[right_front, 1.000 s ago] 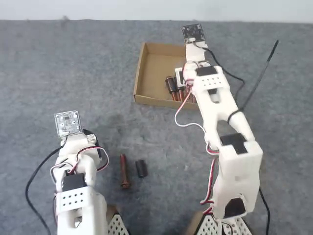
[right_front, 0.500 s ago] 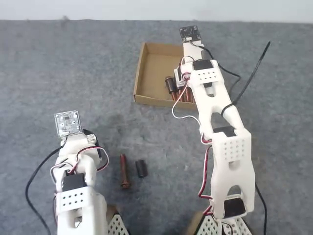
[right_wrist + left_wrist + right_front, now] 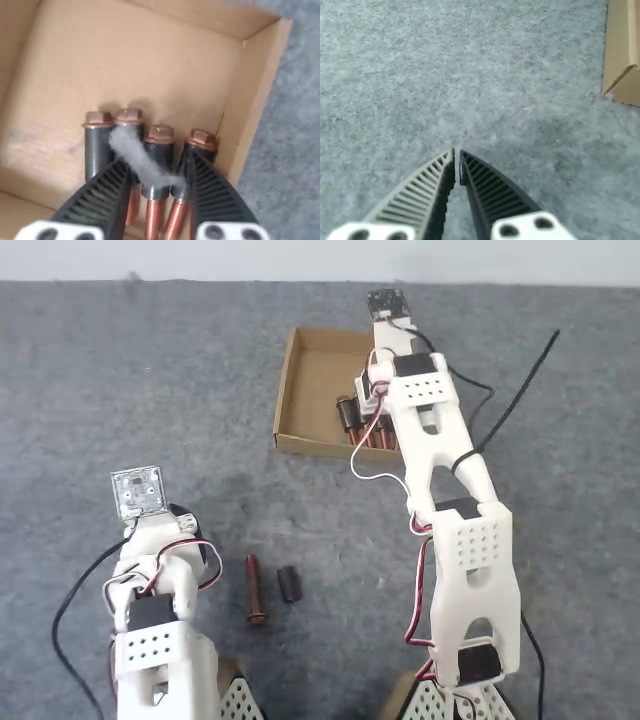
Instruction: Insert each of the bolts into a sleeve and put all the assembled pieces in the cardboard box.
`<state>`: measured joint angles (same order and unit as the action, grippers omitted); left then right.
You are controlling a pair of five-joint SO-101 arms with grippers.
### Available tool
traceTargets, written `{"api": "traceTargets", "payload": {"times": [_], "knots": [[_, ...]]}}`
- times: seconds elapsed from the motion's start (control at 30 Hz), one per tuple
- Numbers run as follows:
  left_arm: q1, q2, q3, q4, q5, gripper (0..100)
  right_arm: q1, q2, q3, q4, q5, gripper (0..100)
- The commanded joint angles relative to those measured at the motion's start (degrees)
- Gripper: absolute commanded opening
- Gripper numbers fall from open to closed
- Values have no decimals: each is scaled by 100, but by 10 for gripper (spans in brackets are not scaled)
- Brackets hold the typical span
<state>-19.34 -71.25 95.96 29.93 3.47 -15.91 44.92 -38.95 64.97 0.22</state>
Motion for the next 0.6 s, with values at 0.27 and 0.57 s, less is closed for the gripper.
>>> {"api": "traceTargets", "payload": {"times": [0.27, 0.57], "knots": [[9, -88, -57, 18, -44, 12, 31, -136, -1785, 1490, 62, 13], [9, -88, -57, 18, -53, 12, -66, -136, -3648, 3635, 62, 6]]}}
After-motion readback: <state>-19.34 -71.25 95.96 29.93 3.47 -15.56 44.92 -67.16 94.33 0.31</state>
